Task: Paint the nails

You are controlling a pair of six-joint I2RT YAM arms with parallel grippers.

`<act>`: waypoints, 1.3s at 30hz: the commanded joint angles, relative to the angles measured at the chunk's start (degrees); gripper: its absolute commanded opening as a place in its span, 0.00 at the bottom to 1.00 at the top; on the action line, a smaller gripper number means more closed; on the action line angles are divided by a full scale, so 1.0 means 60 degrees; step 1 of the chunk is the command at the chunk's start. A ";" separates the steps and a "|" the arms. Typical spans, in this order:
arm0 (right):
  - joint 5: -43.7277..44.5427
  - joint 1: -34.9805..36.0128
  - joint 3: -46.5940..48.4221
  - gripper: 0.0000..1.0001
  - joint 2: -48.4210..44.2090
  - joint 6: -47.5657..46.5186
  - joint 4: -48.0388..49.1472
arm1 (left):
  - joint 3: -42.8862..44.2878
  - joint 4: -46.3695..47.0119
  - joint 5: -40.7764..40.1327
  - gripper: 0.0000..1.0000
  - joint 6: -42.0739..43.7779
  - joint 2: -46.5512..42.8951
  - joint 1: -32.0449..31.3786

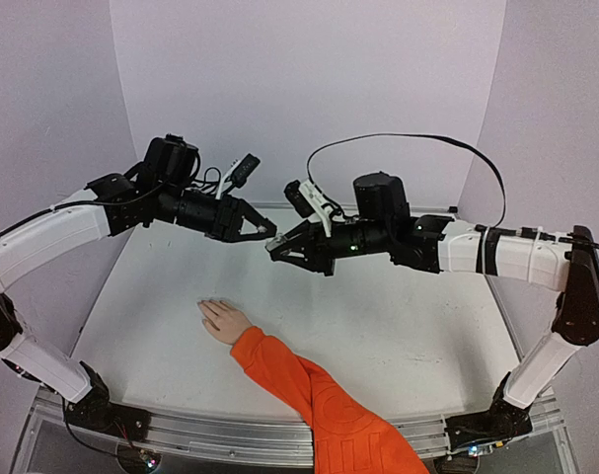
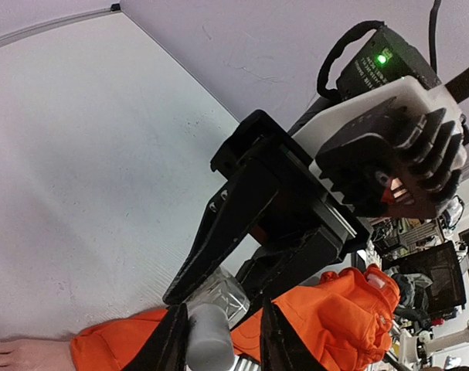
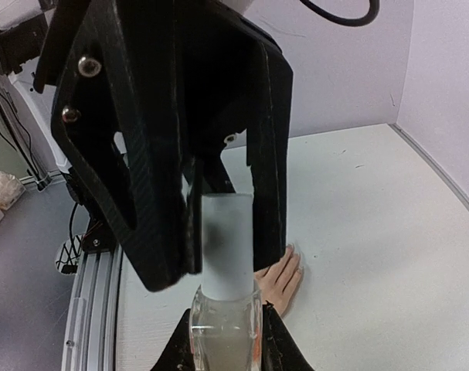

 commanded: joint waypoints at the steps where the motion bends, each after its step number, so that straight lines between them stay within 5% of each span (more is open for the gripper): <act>1: 0.0163 0.0053 0.0540 0.00 0.0051 -0.0252 0.0240 | 0.0596 -0.0328 -0.0119 0.28 0.0371 0.0070 -0.0078; 6: 0.0555 0.0061 0.0555 0.00 0.0136 -0.0260 0.0240 | 0.0774 -0.0745 -0.0456 0.03 0.0715 0.0257 -0.0094; 12: 0.2769 -0.0129 0.0390 0.63 0.0374 0.0315 0.0175 | 0.0917 -0.1696 -0.2709 0.00 0.0602 0.0651 0.0437; 17: 0.3982 -0.0759 -0.0289 0.88 0.0141 0.1058 0.0115 | -0.0054 -0.1888 -0.4836 0.00 0.0016 0.1024 0.2041; 20: 0.4558 -0.1128 -0.0769 0.93 -0.0180 0.1299 0.0122 | -0.0567 -0.1882 -0.5935 0.00 -0.0225 0.1401 0.2873; 27: 0.5066 -0.2161 -0.1710 0.98 -0.0864 0.1909 0.0112 | -0.1624 -0.0761 -0.6163 0.00 -0.0796 0.2430 0.4488; 39: 0.5365 -0.3427 -0.2796 0.98 -0.1878 0.2167 0.0116 | -0.1908 -0.0463 -0.7548 0.03 -0.0804 0.3265 0.4638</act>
